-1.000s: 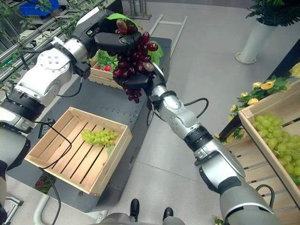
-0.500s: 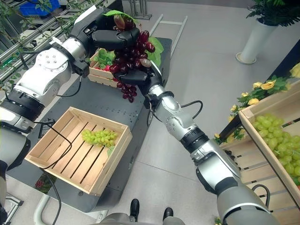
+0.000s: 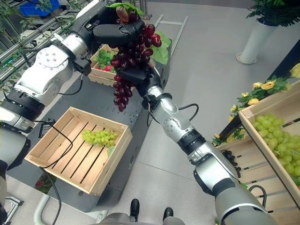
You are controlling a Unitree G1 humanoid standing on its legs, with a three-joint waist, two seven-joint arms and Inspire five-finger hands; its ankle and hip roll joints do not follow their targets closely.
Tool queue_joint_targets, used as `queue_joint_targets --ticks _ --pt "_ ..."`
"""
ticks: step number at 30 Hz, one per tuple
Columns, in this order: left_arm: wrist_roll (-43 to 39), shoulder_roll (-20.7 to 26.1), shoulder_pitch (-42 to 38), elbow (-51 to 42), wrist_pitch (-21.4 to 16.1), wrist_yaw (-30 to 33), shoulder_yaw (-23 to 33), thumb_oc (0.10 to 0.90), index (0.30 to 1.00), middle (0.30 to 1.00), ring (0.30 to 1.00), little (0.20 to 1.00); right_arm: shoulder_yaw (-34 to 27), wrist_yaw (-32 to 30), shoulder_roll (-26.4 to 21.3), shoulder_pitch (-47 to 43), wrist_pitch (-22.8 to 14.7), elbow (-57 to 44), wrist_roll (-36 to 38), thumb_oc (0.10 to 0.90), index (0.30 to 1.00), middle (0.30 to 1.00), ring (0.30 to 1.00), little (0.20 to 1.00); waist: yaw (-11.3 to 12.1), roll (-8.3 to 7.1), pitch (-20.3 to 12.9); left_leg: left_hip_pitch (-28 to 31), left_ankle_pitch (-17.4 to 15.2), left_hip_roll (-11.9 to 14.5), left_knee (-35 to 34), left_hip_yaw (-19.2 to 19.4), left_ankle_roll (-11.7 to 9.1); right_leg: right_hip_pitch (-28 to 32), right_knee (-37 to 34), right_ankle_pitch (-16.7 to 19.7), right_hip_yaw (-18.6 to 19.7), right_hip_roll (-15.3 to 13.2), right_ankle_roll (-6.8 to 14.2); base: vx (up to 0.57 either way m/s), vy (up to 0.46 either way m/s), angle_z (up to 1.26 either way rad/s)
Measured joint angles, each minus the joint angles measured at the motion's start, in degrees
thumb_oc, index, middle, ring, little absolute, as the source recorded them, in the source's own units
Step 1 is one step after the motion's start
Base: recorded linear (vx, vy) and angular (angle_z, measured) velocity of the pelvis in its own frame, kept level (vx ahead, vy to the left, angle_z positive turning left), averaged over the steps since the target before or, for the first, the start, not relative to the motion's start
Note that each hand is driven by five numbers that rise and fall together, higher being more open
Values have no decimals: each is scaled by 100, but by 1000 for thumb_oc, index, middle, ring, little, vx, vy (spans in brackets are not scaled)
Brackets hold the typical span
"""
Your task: Pick up the fruits from the basket on one side to the basket on the other side
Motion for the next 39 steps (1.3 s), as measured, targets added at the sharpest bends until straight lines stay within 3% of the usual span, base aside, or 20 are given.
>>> queue_joint_targets --ticks 13,19,27,33,39 --pt "294 -18 1 28 2 26 0 800 900 900 900 900 -76 -10 -17 290 -325 -3 -12 400 300 300 300 300 -5 0 0 12 0 3 0 30 0 -2 0 0 38 1 0 0 0 0" --pt "504 80 135 282 14 -8 44 800 900 900 900 900 -565 -8 -137 784 -361 -57 0 400 300 300 300 300 -11 0 0 14 -1 8 -1 115 0 -31 0 1 146 2 1 19 22 -5" --pt "688 234 954 674 92 6 573 800 900 900 900 900 -1234 -7 -239 978 -645 -1 6 400 300 300 300 300 -202 0 0 37 -1 14 -2 184 0 -46 1 5 220 0 5 16 21 -6" --pt "744 236 1186 920 125 16 662 800 900 900 900 900 -1288 33 -360 1263 -630 8 -14 400 300 300 300 300 -253 0 0 46 -2 22 -3 199 -1 -60 1 14 288 3 11 14 37 -5" --pt "812 200 1758 833 93 20 1189 800 900 900 900 900 -1294 243 -358 1824 -479 117 -268 400 300 300 300 300 -290 -1 0 65 -3 29 -4 318 0 -82 1 48 363 4 15 2 32 -7"
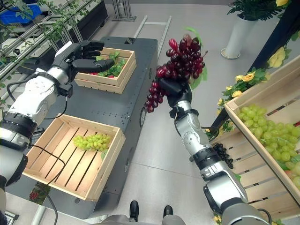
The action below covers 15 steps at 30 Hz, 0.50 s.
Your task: Pick up the fruits from the basket on one side to the basket on the other side
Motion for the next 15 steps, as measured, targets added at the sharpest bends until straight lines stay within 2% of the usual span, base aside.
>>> queue_joint_targets --ticks 2,5,6,8,10,12,15 --pt "75 -132 499 -147 -39 -26 316 800 900 900 900 900 -12 16 2 283 19 1 -76 400 300 300 300 300 -7 0 0 23 -3 1 -2 14 2 1 0 12 68 3 1 6 22 -11" --pt "118 -382 1292 -227 -53 -85 462 800 900 900 900 900 -107 104 6 780 80 8 -194 400 300 300 300 300 -20 -2 0 31 -7 4 -2 45 8 -14 -1 33 105 5 7 6 19 -9" --pt "119 -571 1784 -374 -89 -85 705 800 900 900 900 900 -150 215 16 1023 83 -9 -199 400 300 300 300 300 -32 -7 -4 49 -16 4 -3 67 17 -8 -2 36 125 2 11 12 18 -13" --pt "109 -797 2254 -392 -77 -126 743 800 900 900 900 900 -159 229 -4 1289 137 -4 -213 400 300 300 300 300 -31 -23 -5 51 -33 14 -4 111 34 -27 -1 48 159 11 11 21 18 -14" --pt "-16 -1280 3044 -466 -107 -172 1066 800 900 900 900 900 -306 380 37 1741 193 -8 -547 400 300 300 300 300 -18 -37 -10 97 -76 18 -4 171 38 -27 -2 62 272 12 20 32 20 -23" --pt "-78 -1720 3852 -662 -188 -146 1275 800 900 900 900 900 -469 494 172 2243 233 -59 -811 400 300 300 300 300 -42 -129 -61 115 -94 16 -5 192 37 -37 -3 65 332 15 25 28 16 -17" --pt "-62 -2118 4678 -779 -261 -98 1262 800 900 900 900 900 -546 638 291 2856 358 -119 -920 400 300 300 300 300 -29 -289 -144 143 -125 28 -5 248 34 -53 -4 67 424 19 29 18 6 -19"
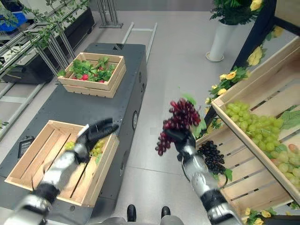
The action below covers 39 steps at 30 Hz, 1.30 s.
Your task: Pick up the fruits from the basket on one side to the basket on the other side
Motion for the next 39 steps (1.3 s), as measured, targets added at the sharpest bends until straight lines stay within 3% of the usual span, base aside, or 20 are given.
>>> queue_joint_targets --ticks 4,14,19,26,31,34,39 --pt "28 -122 387 -72 -4 -13 9 800 900 900 900 900 -96 50 106 415 119 -4 -159 400 300 300 300 300 -7 -103 -59 21 -11 5 -3 115 12 -46 -3 16 122 1 19 19 10 -15" --pt "158 -168 661 -342 -43 -48 -6 800 900 900 900 900 -335 41 168 786 252 7 -235 400 300 300 300 300 -24 -134 -77 79 -45 6 -18 372 46 -74 -2 94 318 -4 47 15 5 -12" --pt "14 -269 823 -284 -39 -85 -98 800 900 900 900 900 -446 -15 329 782 252 130 -281 400 300 300 300 300 -153 -223 -128 5 -56 0 -2 456 61 -188 0 114 432 -10 65 11 46 -10" --pt "-78 -277 631 -297 -51 212 -489 800 900 900 900 900 -453 -225 311 701 191 613 -398 400 300 300 300 300 -193 -225 -78 -483 15 -3 4 665 100 -799 88 254 569 -16 81 -163 12 -16" --pt "-229 -278 -427 -297 -58 535 -791 800 900 900 900 900 -497 -701 107 -398 -111 964 -398 400 300 300 300 300 -281 -126 1035 -1172 176 -29 296 685 173 -1566 547 346 457 -55 85 -226 -12 0" --pt "-395 -280 -1040 -287 -62 657 -921 800 900 900 900 900 -765 -985 -11 -1212 -193 1191 -407 400 300 300 300 300 -294 -61 1809 -1721 -96 12 1115 687 141 -2154 1409 98 252 -122 -27 -86 -14 -1" --pt "-557 -298 -1048 -228 -61 762 -961 800 900 900 900 900 -943 -1170 -338 -1419 -200 1426 -411 400 300 300 300 300 -293 -38 1943 -2237 -521 96 2097 622 85 -2705 2547 -463 197 -192 -129 -23 -1 9"
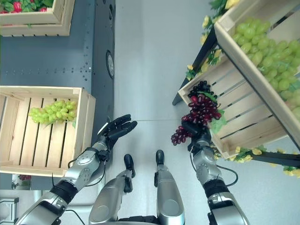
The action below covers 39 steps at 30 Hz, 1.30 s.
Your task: Pick up the fruits from the basket on one side to the basket on the other side
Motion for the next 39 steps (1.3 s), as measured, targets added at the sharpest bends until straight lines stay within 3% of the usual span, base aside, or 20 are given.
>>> queue_joint_targets --ticks 7,18,22,26,31,32,33,39 --pt "-183 38 -112 -14 -40 113 -208 800 900 900 900 900 -456 -240 -464 -401 -206 356 -120 400 300 300 300 300 19 62 62 -992 -487 114 1383 -189 -70 -956 1380 -593 -69 -70 -197 -33 6 8" --pt "-188 18 -220 -69 -58 345 -554 800 900 900 900 900 -651 -898 -1041 -676 -308 558 -491 400 300 300 300 300 -8 107 89 -1568 -569 226 1902 -268 -145 -1543 1899 -699 -31 9 -285 -6 27 -1" --pt "-189 28 -248 -76 -63 420 -563 800 900 900 900 900 -636 -909 -1561 -720 -98 744 -1019 400 300 300 300 300 -7 122 98 -1600 -605 254 1971 -276 -157 -1568 1947 -713 -37 31 -306 -1 -6 -2" --pt "-201 39 -258 -88 -65 424 -565 800 900 900 900 900 -541 -909 -2045 -1058 389 1075 -1363 400 300 300 300 300 5 122 97 -1644 -605 258 1985 -284 -158 -1618 1969 -719 -45 31 -314 0 0 0" --pt "-310 42 -268 -102 -67 395 -594 800 900 900 900 900 -323 -892 -2210 -1397 760 1221 -1565 400 300 300 300 300 62 124 98 -1747 -620 265 2109 -404 -180 -1677 2006 -721 -75 74 -320 0 0 0" --pt "-310 43 -267 -101 -67 384 -596 800 900 900 900 900 -299 -887 -2210 -1418 775 1221 -1564 477 415 415 415 415 83 124 98 -1747 -622 267 2115 -404 -183 -1677 2013 -720 -77 76 -319 0 0 0" --pt "-310 44 -266 -101 -67 369 -597 800 900 900 900 900 -249 -886 -2210 -1458 815 1221 -1562 800 900 900 900 900 118 124 99 -1747 -631 267 2144 -413 -196 -1677 2039 -726 -78 78 -327 0 0 0" --pt "-308 53 -272 -99 -72 295 -596 800 900 900 900 900 -189 -886 -2210 -1476 894 1217 -1563 800 900 900 900 900 290 120 101 -1759 -647 269 2206 -455 -205 -1675 2090 -753 -103 79 -350 0 0 0"
